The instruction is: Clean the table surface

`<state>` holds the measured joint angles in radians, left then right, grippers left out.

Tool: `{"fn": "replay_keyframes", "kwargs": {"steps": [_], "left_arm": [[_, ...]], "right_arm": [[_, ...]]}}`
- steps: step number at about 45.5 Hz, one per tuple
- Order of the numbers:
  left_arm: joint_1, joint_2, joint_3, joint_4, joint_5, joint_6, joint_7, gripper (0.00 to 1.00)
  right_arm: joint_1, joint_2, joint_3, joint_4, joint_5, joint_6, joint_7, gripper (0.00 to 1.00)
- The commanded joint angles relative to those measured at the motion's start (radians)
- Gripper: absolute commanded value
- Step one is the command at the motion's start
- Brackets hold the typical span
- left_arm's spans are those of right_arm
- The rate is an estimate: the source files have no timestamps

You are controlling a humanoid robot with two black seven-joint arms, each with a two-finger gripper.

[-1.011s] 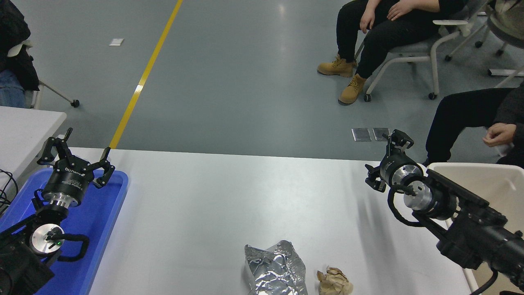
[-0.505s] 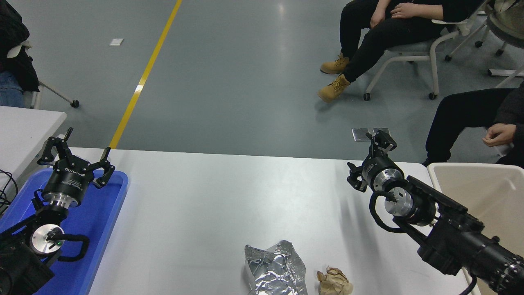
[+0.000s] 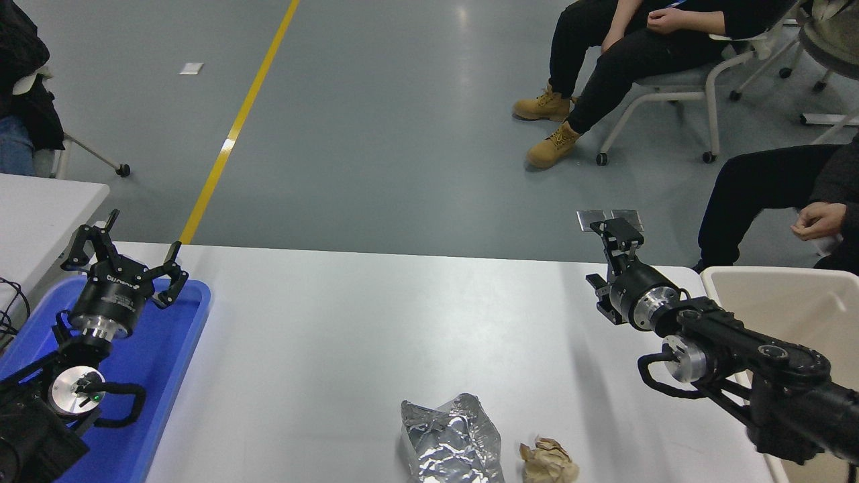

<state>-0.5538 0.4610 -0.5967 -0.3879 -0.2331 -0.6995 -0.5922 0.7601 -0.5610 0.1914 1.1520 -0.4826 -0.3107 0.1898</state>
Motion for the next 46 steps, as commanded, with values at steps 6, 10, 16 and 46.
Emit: {"fn": "replay_keyframes", "kwargs": {"steps": [6,10,16,46], "left_arm": [[0.0,-0.001,0.0,0.0,0.0,0.0,0.0,1.0],[0.0,-0.001,0.0,0.0,0.0,0.0,0.0,1.0],[0.0,0.001,0.0,0.0,0.0,0.0,0.0,1.0],[0.0,-0.001,0.0,0.0,0.0,0.0,0.0,1.0]], "right_arm": [[0.11,-0.243,-0.286,0.241,-0.387,0.053,0.0,1.0],[0.148,-0.278,-0.357,0.293,-0.424,0.07,0.0,1.0],[0.185,-0.31,-0.428,0.362,-0.427,0.087,0.0,1.0],[0.363,-0.309,-0.587,0.552,-0.499,0.14,-0.013,1.0]]}}
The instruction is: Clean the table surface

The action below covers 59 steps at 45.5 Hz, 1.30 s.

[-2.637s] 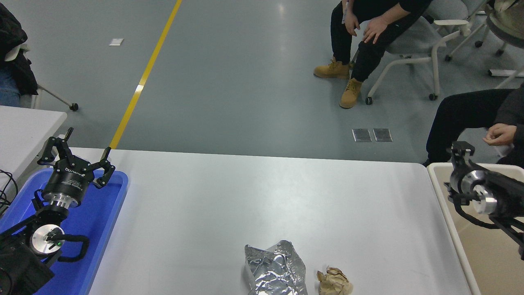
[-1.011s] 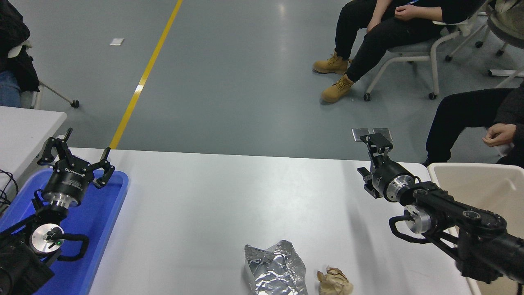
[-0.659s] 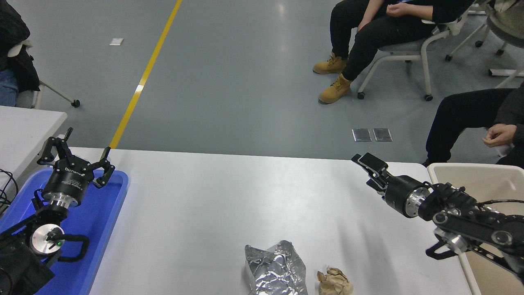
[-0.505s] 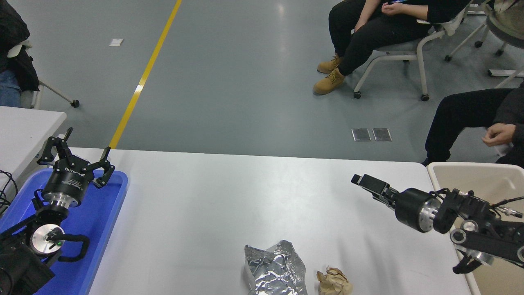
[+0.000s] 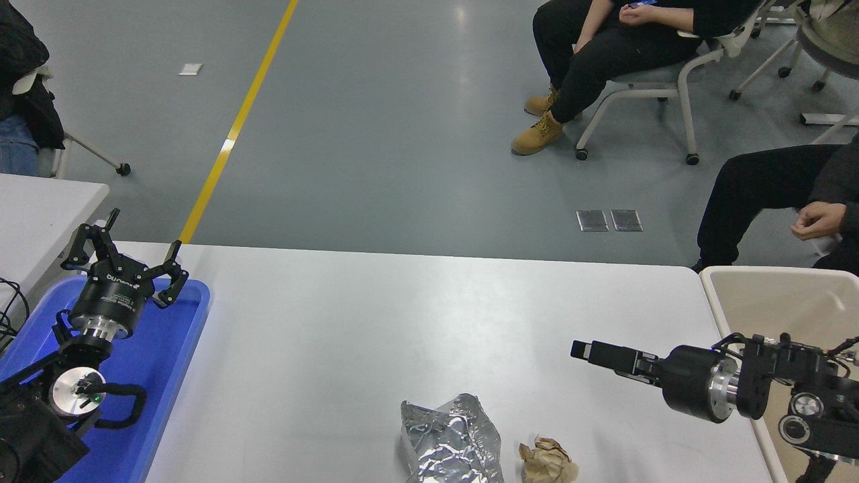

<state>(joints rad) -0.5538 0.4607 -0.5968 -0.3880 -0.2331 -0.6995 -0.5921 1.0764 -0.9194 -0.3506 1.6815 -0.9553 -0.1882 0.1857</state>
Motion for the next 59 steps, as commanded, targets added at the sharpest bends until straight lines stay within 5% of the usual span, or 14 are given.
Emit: {"fn": "replay_keyframes", "kwargs": {"steps": [1,29,59], "left_arm": [[0.0,-0.001,0.0,0.0,0.0,0.0,0.0,1.0],[0.0,-0.001,0.0,0.0,0.0,0.0,0.0,1.0],[0.0,-0.001,0.0,0.0,0.0,0.0,0.0,1.0]], "right_arm": [[0.046,0.057,-0.05,0.023,-0.029,0.018,-0.012,1.0],[-0.032,0.392,-0.065,-0.25,-0.122,0.012,-0.065,0.96],[-0.141,0.493,-0.077,-0.332,-0.14,0.003,-0.065,0.95]]}}
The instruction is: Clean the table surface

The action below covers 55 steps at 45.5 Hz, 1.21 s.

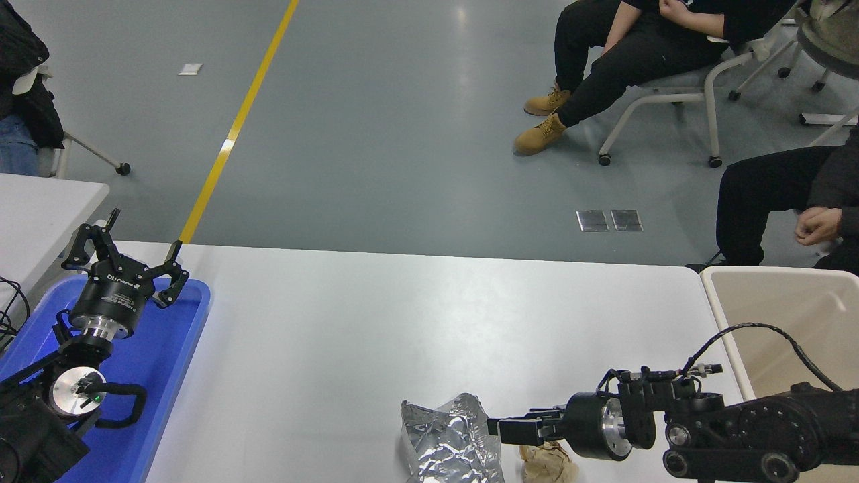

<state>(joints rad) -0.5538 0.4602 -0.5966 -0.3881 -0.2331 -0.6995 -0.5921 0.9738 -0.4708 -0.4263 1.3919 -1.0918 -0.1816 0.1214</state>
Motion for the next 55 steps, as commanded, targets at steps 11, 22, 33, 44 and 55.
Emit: {"fn": "replay_keyframes", "kwargs": {"steps": [11,22,33,44,55], "left_arm": [[0.0,0.0,0.0,0.0,0.0,0.0,0.0,1.0],[0.0,0.0,0.0,0.0,0.0,0.0,0.0,1.0],[0.0,0.0,0.0,0.0,0.0,0.0,0.0,1.0],[0.0,0.0,0.0,0.0,0.0,0.0,0.0,1.0],[0.0,0.0,0.0,0.0,0.001,0.0,0.0,1.0]], "right_arm": [[-0.066,0.098,0.008,-0.083,0.001,-0.016,0.0,0.91],[-0.079,0.133,0.0,-0.099,-0.002,-0.021,0.0,0.83],[-0.079,0.152,-0.003,-0.108,-0.007,-0.021,0.0,0.76],[-0.067,0.152,-0.011,-0.109,-0.04,-0.019,-0.002,0.42],[-0.047,0.14,-0.022,-0.099,-0.026,-0.004,-0.002,0.0]]}}
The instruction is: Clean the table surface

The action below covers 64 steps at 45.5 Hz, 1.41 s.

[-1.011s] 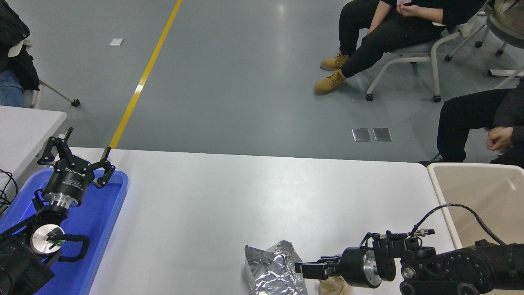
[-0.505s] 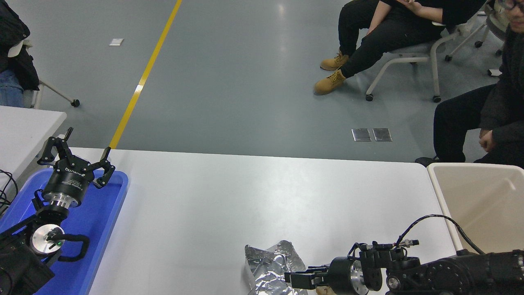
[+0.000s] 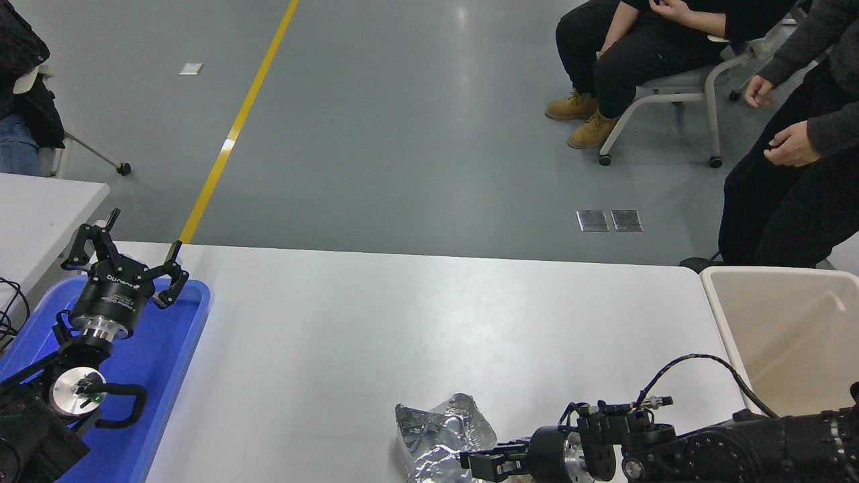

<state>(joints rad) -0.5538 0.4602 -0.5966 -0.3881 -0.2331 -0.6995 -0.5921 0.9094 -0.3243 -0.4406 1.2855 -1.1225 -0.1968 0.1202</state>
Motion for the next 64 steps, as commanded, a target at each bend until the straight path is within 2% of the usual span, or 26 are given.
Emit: {"fn": "replay_keyframes", "kwargs": {"steps": [1,25,33,42,55,64], "left_arm": [[0.0,0.0,0.0,0.0,0.0,0.0,0.0,1.0],[0.0,0.0,0.0,0.0,0.0,0.0,0.0,1.0],[0.0,0.0,0.0,0.0,0.0,0.0,0.0,1.0],[0.0,0.0,0.0,0.0,0.0,0.0,0.0,1.0],[0.0,0.0,0.0,0.0,0.0,0.0,0.0,1.0],[0.0,0.0,0.0,0.0,0.0,0.0,0.0,1.0]], "right_arm": [[0.019,-0.01,-0.007,0.009,0.006,0.011,-0.001,0.0],[0.042,-0.075,-0.012,0.081,0.007,0.016,0.001,0.0],[0.123,-0.209,-0.013,0.219,0.036,0.034,0.001,0.0],[0.296,-0.439,-0.053,0.412,0.055,0.109,0.003,0.0],[0.479,-0.706,-0.029,0.46,0.087,0.378,0.024,0.0],[0.506,-0.866,0.178,0.46,0.09,0.641,0.036,0.0]]}}
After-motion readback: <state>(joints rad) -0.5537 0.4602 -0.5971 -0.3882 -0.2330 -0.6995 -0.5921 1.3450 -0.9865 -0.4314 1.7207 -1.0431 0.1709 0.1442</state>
